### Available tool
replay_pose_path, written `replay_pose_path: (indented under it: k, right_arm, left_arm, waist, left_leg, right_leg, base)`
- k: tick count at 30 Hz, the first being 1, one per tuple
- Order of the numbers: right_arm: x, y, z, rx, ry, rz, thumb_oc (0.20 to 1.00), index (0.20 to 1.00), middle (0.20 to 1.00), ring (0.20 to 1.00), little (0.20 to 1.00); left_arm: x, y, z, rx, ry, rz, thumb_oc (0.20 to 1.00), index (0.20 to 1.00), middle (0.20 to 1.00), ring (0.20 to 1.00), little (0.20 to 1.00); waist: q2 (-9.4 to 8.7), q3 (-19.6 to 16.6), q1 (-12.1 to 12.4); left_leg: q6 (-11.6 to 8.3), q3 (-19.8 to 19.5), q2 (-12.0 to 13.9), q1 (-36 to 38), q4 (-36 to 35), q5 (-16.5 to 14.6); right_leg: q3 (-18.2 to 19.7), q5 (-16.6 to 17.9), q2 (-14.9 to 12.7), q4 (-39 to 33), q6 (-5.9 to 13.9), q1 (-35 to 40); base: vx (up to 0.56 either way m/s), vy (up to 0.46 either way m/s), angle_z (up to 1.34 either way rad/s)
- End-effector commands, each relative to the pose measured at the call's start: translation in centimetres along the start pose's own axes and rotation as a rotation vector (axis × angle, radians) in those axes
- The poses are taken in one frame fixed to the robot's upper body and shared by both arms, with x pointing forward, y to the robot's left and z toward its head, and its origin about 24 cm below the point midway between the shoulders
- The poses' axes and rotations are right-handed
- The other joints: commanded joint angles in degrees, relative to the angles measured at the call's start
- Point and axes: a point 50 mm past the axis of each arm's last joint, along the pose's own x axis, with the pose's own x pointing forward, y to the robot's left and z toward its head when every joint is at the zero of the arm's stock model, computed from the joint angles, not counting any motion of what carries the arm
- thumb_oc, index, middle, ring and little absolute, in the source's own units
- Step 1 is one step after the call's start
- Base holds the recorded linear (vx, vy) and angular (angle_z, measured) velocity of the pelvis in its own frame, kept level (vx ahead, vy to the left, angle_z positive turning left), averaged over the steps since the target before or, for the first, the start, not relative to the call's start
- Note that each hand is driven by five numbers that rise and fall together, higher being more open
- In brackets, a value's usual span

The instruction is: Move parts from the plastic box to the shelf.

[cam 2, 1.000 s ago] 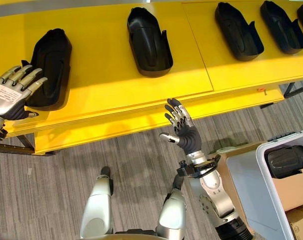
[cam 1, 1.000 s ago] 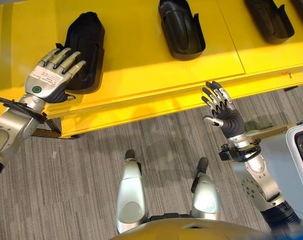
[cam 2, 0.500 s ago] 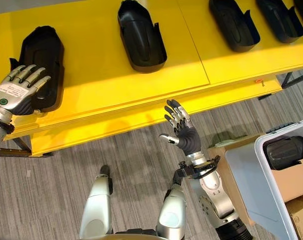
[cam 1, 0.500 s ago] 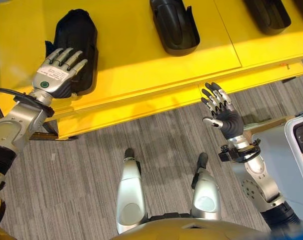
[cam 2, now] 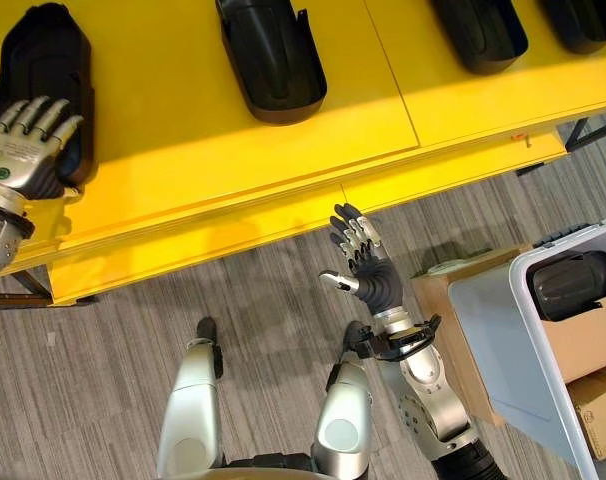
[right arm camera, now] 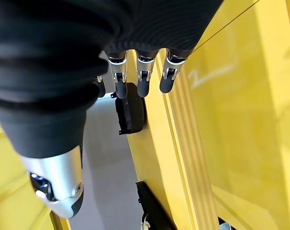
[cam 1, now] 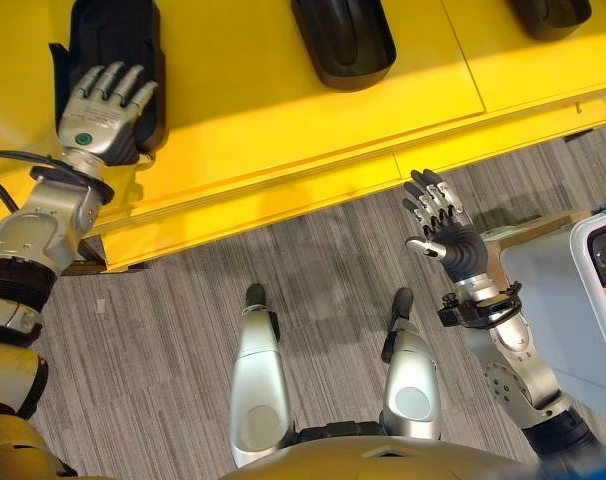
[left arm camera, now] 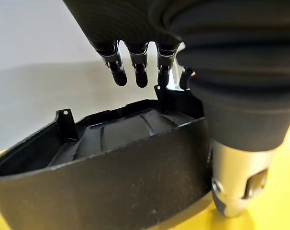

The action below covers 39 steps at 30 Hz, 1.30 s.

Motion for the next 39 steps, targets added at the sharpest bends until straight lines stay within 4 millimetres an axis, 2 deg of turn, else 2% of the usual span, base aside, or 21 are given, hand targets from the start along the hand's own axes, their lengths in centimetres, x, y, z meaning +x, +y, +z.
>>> replay_pose_path:
  k: [1, 7, 12, 13, 14, 15, 16, 17, 20, 21, 22, 23, 24, 25, 26, 32, 39]
  right_arm:
    - [0.5, -0.5, 3.0, -0.034, -0.136, 0.023, 1.0, 1.0, 1.0, 1.0, 1.0]
    - [0.3, -0.7, 2.7, -0.023, -0.115, 0.023, 1.0, 1.0, 1.0, 1.0, 1.0]
    - [0.1, -0.6, 2.7, -0.017, -0.105, 0.031, 1.0, 1.0, 1.0, 1.0, 1.0]
    - [0.1, -0.6, 2.6, -0.015, -0.101, 0.032, 1.0, 1.0, 1.0, 1.0, 1.0]
    - [0.1, -0.6, 2.7, -0.014, -0.103, 0.036, 1.0, 1.0, 1.0, 1.0, 1.0]
    - [0.1, -0.6, 2.6, -0.015, -0.098, 0.036, 1.0, 1.0, 1.0, 1.0, 1.0]
    - [0.1, -0.6, 2.6, -0.016, -0.098, 0.038, 1.0, 1.0, 1.0, 1.0, 1.0]
    - [0.1, -0.6, 2.6, -0.019, -0.099, 0.039, 1.0, 1.0, 1.0, 1.0, 1.0]
    - [0.0, -0.6, 2.6, -0.015, -0.094, 0.038, 1.0, 1.0, 1.0, 1.0, 1.0]
    - [0.0, -0.6, 2.6, -0.016, -0.09, 0.044, 1.0, 1.0, 1.0, 1.0, 1.0]
    - [0.0, -0.6, 2.5, -0.016, -0.089, 0.044, 1.0, 1.0, 1.0, 1.0, 1.0]
    - [0.0, -0.7, 2.6, -0.023, -0.089, 0.041, 1.0, 1.0, 1.0, 1.0, 1.0]
    - [0.0, -0.7, 2.5, -0.023, -0.088, 0.039, 1.0, 1.0, 1.0, 1.0, 1.0]
    - [0.0, -0.7, 2.5, -0.022, -0.086, 0.039, 1.0, 1.0, 1.0, 1.0, 1.0]
    - [-0.1, -0.7, 2.5, -0.02, -0.085, 0.04, 1.0, 1.0, 1.0, 1.0, 1.0]
    - [-0.2, -0.9, 2.4, -0.025, -0.078, 0.027, 1.0, 1.0, 1.0, 1.0, 1.0]
    - [-0.4, -0.9, 2.3, -0.023, -0.069, 0.017, 1.0, 1.0, 1.0, 1.0, 1.0]
  left_arm:
    - [-1.2, -1.9, -1.2, 0.031, 0.061, -0.114, 1.0, 1.0, 1.0, 1.0, 1.0]
    - [-1.1, -1.9, -2.2, 0.031, 0.116, -0.133, 1.0, 1.0, 1.0, 1.0, 1.0]
    - [-0.1, -1.2, -1.7, 0.038, 0.092, -0.106, 1.0, 1.0, 1.0, 1.0, 1.0]
    - [0.0, -1.2, -1.6, 0.038, 0.093, -0.104, 1.0, 1.0, 1.0, 1.0, 1.0]
    - [0.4, -0.9, -1.4, 0.034, 0.085, -0.092, 1.0, 1.0, 1.0, 1.0, 1.0]
    - [0.7, -0.7, -1.1, 0.029, 0.073, -0.084, 1.0, 1.0, 1.0, 1.0, 1.0]
    - [0.8, -0.7, -0.8, 0.026, 0.064, -0.079, 1.0, 1.0, 1.0, 1.0, 1.0]
    - [1.2, -0.4, -0.3, 0.018, 0.047, -0.067, 1.0, 1.0, 1.0, 1.0, 1.0]
    - [1.8, -0.4, 0.7, 0.004, 0.018, -0.056, 1.0, 1.0, 1.0, 1.0, 1.0]
    - [2.4, -0.6, 1.9, -0.01, -0.009, -0.054, 1.0, 1.0, 1.0, 1.0, 1.0]
    - [2.3, -0.6, 1.9, -0.01, -0.01, -0.056, 1.0, 1.0, 1.0, 1.0, 1.0]
    - [2.9, -0.2, 3.1, -0.027, -0.047, -0.038, 1.0, 1.0, 1.0, 1.0, 1.0]
    - [3.0, -0.1, 3.5, -0.035, -0.062, -0.031, 1.0, 1.0, 1.0, 1.0, 1.0]
    - [3.0, -0.1, 3.5, -0.035, -0.062, -0.033, 1.0, 1.0, 1.0, 1.0, 1.0]
    - [3.2, 0.0, 4.0, -0.042, -0.077, -0.026, 1.0, 1.0, 1.0, 1.0, 1.0]
    - [3.5, -0.3, 6.5, -0.128, -0.124, -0.028, 1.0, 1.0, 1.0, 1.0, 1.0]
    - [3.4, -1.2, 8.4, -0.211, -0.133, -0.047, 1.0, 1.0, 1.0, 1.0, 1.0]
  waist:
    - [-0.71, 0.0, 0.2]
    - [-0.89, 0.2, 0.0]
    - [-0.9, 0.1, -0.2]
    - [-0.81, 0.0, -0.2]
    - [-0.97, 0.1, -0.4]
    - [-0.83, 0.0, -0.5]
    - [-0.85, -0.1, -0.5]
    - [-1.05, -0.1, -0.6]
    - [-1.14, -0.3, -0.9]
    - [-1.22, -0.6, -1.4]
    - [-1.08, -0.8, -1.3]
    - [-1.29, -0.8, -1.5]
    - [-1.29, -0.9, -1.6]
    - [-1.15, -1.1, -1.5]
    - [-1.29, -1.0, -1.7]
    - [-1.14, -1.7, -2.2]
    - [-1.05, -2.2, -2.5]
  left_leg:
    - [2.21, 5.3, -0.8, 6.2, -8.5, 3.9]
    - [2.21, 5.5, -0.6, 5.4, -8.1, 3.8]
    - [2.23, 5.5, -0.6, 4.9, -8.0, 3.7]
    - [1.88, 5.3, -0.3, 5.4, -7.6, 2.1]
    - [2.28, 5.5, -0.6, 4.6, -7.7, 3.6]
    - [1.95, 5.3, -0.2, 5.0, -7.1, 2.0]
    - [1.94, 5.3, -0.2, 5.1, -7.1, 2.0]
    - [2.35, 5.6, -0.5, 4.4, -7.5, 3.5]
    - [2.32, 5.8, -0.5, 4.4, -7.3, 3.2]
    - [2.32, 5.8, -0.5, 4.2, -6.9, 3.1]
    - [1.93, 5.6, -0.2, 4.8, -6.7, 1.6]
    - [2.33, 5.8, -0.5, 4.0, -6.6, 2.9]
    - [2.33, 5.8, -0.5, 3.9, -6.4, 2.8]
    - [1.94, 5.6, -0.2, 4.5, -6.2, 1.4]
    - [2.32, 5.8, -0.5, 3.8, -6.3, 2.7]
    - [2.27, 5.9, -0.4, 4.0, -6.4, 2.5]
    - [2.22, 6.0, -0.3, 4.1, -6.1, 2.4]
  right_leg:
    - [2.3, -5.7, -2.0, 10.0, 1.31, -1.1]
    - [2.5, -5.6, -1.8, 10.1, 1.27, -1.7]
    - [2.8, -5.5, -1.7, 10.1, 1.27, -2.4]
    - [3.4, -6.8, -1.4, 10.7, 1.77, -2.0]
    - [3.1, -5.5, -1.7, 10.2, 1.29, -2.6]
    - [3.6, -6.8, -1.4, 10.8, 1.76, -2.4]
    - [3.7, -6.8, -1.4, 10.8, 1.78, -2.4]
    - [3.4, -5.5, -1.6, 10.4, 1.3, -2.9]
    - [3.6, -5.6, -1.6, 10.4, 1.28, -3.0]
    - [3.9, -5.6, -1.5, 10.5, 1.23, -3.2]
    - [4.2, -6.8, -1.3, 11.0, 1.7, -2.8]
    - [4.1, -5.7, -1.5, 10.7, 1.21, -3.3]
    - [4.1, -5.8, -1.4, 10.8, 1.19, -3.4]
    - [4.4, -7.1, -1.2, 11.2, 1.66, -2.9]
    - [4.1, -5.8, -1.4, 10.8, 1.18, -3.5]
    - [4.5, -6.1, -1.2, 11.0, 1.04, -3.7]
    - [4.9, -6.4, -1.1, 11.5, 0.95, -3.9]
  base:
    - [0.0, 0.0, 0.0]
    - [0.0, 0.0, 0.0]
    - [0.02, 0.003, -0.03]
    - [0.0, 0.017, -0.04]
    - [0.09, 0.0, -0.03]
    - [0.01, 0.014, -0.08]
    - [0.02, 0.012, -0.08]
    - [-0.06, 0.021, -0.08]
    - [-0.02, 0.008, -0.01]
    - [0.09, -0.002, -0.01]
    - [0.0, 0.0, 0.0]
    - [0.01, -0.001, -0.05]
    - [0.01, -0.001, -0.06]
    - [0.01, 0.002, -0.07]
    - [0.02, 0.006, -0.04]
    - [-0.01, 0.004, -0.01]
    - [0.0, 0.0, 0.0]
